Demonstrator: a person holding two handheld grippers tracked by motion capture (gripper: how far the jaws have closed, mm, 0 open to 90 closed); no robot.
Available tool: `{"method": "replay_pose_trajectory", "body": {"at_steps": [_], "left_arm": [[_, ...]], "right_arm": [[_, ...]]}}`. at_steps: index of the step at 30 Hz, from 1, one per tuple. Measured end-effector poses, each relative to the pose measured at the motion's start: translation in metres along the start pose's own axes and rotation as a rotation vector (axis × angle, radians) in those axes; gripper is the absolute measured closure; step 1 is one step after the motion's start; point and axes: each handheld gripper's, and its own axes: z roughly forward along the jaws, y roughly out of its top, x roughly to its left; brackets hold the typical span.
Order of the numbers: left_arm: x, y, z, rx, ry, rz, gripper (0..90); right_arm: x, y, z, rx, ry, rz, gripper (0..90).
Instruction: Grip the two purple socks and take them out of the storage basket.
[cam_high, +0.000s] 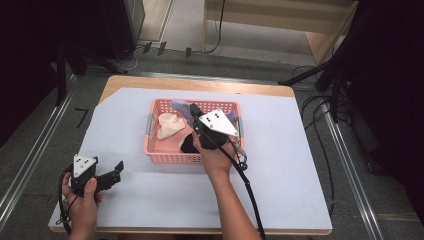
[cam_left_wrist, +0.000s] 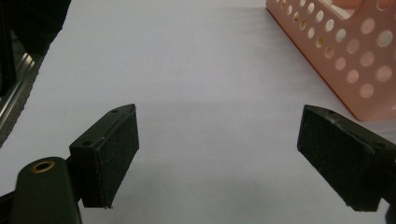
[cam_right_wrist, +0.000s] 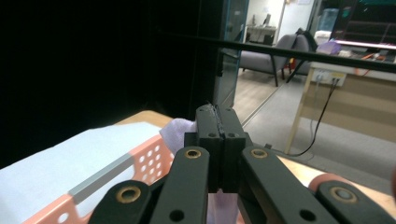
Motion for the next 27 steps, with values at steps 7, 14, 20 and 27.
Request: {"method": "replay_pose_trajectory", "body": {"at_steps": [7, 14, 20, 27], "left_arm": [[0.0, 0.0, 0.0, 0.0, 0.0, 0.0, 13.6], [0.0, 0.0, 0.0, -0.005, 0.0, -0.001, 13.6], [0.0, 0.0, 0.0, -0.003, 0.0, 0.001, 13.6], [0.0, 0.0, 0.0, -0.005, 0.001, 0.001, 13.6]], "right_arm": [[-0.015, 0.008, -0.01, -0.029, -0.044, -0.006, 90.0], [-0.033, 0.016, -0.023, -0.057, -0.101, -0.015, 90.0], [-0.048, 0.02, -0.034, -0.069, -0.148, -0.026, 90.0], [-0.066, 0.021, -0.047, -0.078, -0.199, -0.016, 90.0]]}}
